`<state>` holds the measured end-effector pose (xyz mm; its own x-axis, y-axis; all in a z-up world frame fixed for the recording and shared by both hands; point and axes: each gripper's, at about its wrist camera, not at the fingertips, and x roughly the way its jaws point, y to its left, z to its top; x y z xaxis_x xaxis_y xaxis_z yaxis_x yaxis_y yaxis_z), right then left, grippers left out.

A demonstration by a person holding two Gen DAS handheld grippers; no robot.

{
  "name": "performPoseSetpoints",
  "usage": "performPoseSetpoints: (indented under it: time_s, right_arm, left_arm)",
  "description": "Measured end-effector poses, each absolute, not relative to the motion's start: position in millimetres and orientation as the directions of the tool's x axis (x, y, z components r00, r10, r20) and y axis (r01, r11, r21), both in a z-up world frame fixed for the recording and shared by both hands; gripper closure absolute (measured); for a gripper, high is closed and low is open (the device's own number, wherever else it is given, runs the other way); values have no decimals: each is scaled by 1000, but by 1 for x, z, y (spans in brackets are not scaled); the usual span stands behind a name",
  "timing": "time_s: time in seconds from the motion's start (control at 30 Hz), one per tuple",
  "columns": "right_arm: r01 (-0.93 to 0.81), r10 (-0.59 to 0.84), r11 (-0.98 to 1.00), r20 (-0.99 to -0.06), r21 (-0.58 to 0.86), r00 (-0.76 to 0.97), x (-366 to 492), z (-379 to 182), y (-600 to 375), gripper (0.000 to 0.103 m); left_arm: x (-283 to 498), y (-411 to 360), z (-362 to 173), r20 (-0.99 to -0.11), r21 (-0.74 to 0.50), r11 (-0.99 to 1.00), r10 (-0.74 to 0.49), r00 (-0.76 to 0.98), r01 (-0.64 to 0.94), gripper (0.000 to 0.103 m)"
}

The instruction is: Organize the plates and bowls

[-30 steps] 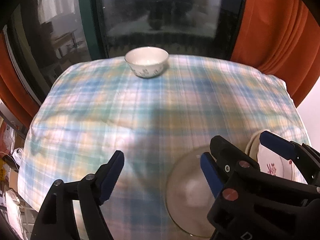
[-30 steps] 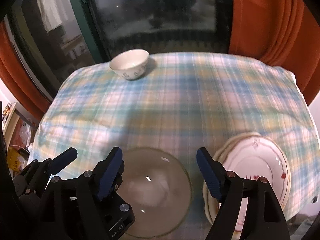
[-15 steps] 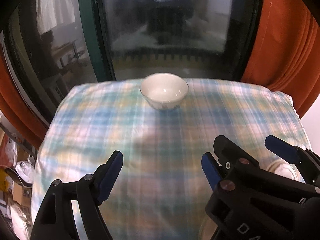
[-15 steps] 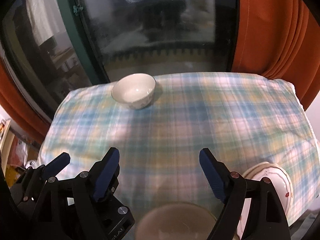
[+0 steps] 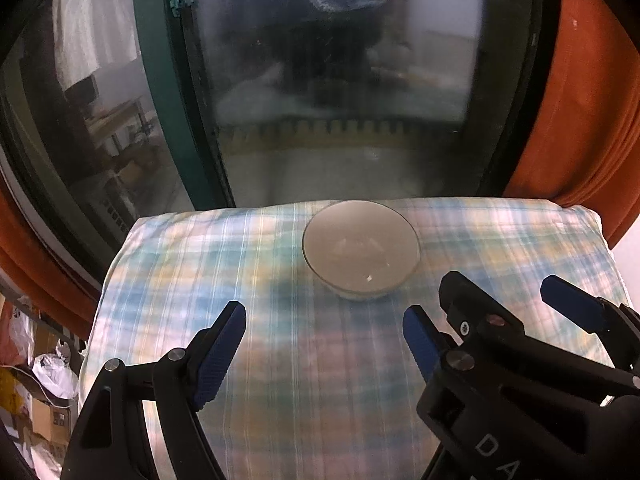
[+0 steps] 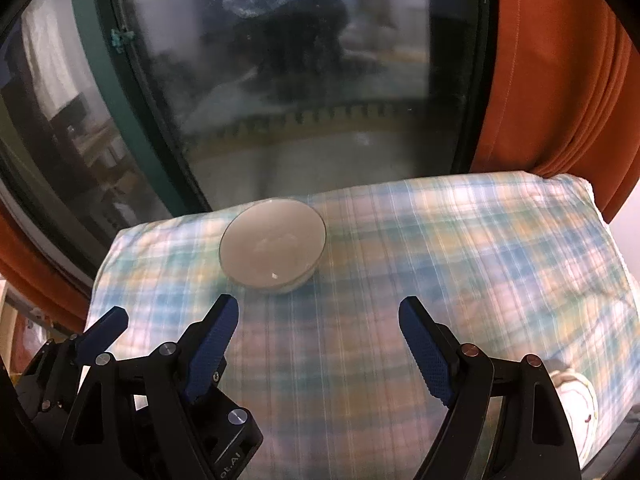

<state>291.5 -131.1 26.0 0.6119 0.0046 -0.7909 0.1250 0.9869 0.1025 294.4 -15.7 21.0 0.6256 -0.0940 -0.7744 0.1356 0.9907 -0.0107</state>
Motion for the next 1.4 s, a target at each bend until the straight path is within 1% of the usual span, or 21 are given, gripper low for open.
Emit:
performPoseSetpoints:
  time_s: [0.17, 0.3, 0.53, 0.57, 0.63, 0.67, 0.77, 0.9, 0.93, 0.97, 1.03, 1.07, 1.1, 1.13, 1.17, 1.2, 1.23, 1.27, 1.3, 1.33, 1.4]
  right_arm:
    - [140, -24, 987, -790, 79, 612, 326, 12, -125, 18]
    - [155, -45, 986, -800, 60, 599, 352, -5, -126, 18]
    - [186, -76, 981, -793, 47, 605, 389, -32, -130, 14]
    - [189, -73, 981, -795, 53, 603, 394, -37, -132, 14]
    - [189, -62, 980, -796, 67, 602, 400, -45, -134, 14]
    - [186, -55, 980, -794, 74, 605, 403, -49, -135, 14]
    - [178, -44, 981, -794, 82, 607, 411, -58, -133, 14]
    - [194, -64, 979, -802, 65, 593, 418, -67, -134, 14]
    - [199, -65, 978, -804, 67, 590, 419, -69, -134, 18]
    - [197, -62, 978, -806, 69, 589, 419, -70, -134, 24]
    - [187, -59, 980, -810, 64, 583, 421, -73, -133, 31]
    - [186, -62, 981, -813, 58, 579, 422, -74, -133, 38]
    - [187, -65, 981, -815, 54, 576, 423, -75, -133, 42]
    - [187, -66, 981, -818, 52, 571, 424, -76, -133, 51]
    - [184, -58, 981, -825, 56, 562, 425, -77, -133, 57]
    - [178, -48, 982, -828, 63, 558, 426, -79, -133, 58]
    - [175, -43, 982, -832, 66, 553, 427, -80, -134, 65]
    - [170, -34, 983, -835, 72, 549, 427, -82, -134, 71]
    - [166, -26, 983, -836, 79, 548, 427, -82, -134, 74]
    - [162, -19, 983, -837, 83, 547, 427, -82, -134, 80]
    - [161, -17, 983, -839, 85, 545, 428, -82, -132, 81]
  left_arm:
    - [327, -14, 2, -785, -21, 993, -89, 613, 117, 21]
    - [352, -18, -12, -788, 2, 993, -72, 612, 120, 21]
    - [387, -26, -38, -779, 14, 991, -74, 622, 135, 21]
    - [391, -27, -42, -780, 18, 990, -73, 621, 140, 22]
    - [396, -29, -48, -777, 10, 987, -94, 622, 160, 27]
    - [398, -29, -51, -777, 4, 986, -102, 622, 167, 32]
    - [405, -30, -58, -780, 0, 987, -99, 617, 159, 33]
    - [411, -33, -65, -788, 3, 986, -100, 607, 167, 41]
    - [412, -33, -67, -790, 5, 986, -99, 605, 168, 41]
    - [413, -33, -69, -793, 9, 987, -93, 602, 163, 43]
    - [415, -32, -71, -797, 8, 988, -88, 597, 156, 47]
    - [415, -32, -72, -801, 2, 988, -91, 592, 156, 55]
    - [416, -33, -73, -801, 1, 988, -92, 592, 154, 63]
    - [417, -34, -74, -802, -1, 988, -93, 590, 154, 63]
    - [418, -34, -75, -808, -10, 987, -101, 581, 157, 67]
    - [419, -33, -75, -812, -12, 987, -103, 574, 160, 68]
    - [419, -33, -75, -815, -10, 987, -100, 571, 158, 69]
    - [419, -32, -75, -816, -3, 988, -91, 571, 153, 73]
    - [420, -32, -76, -817, 1, 989, -85, 571, 150, 76]
    - [420, -31, -76, -818, 2, 989, -84, 569, 149, 77]
    - [421, -30, -77, -821, 0, 989, -85, 565, 148, 79]
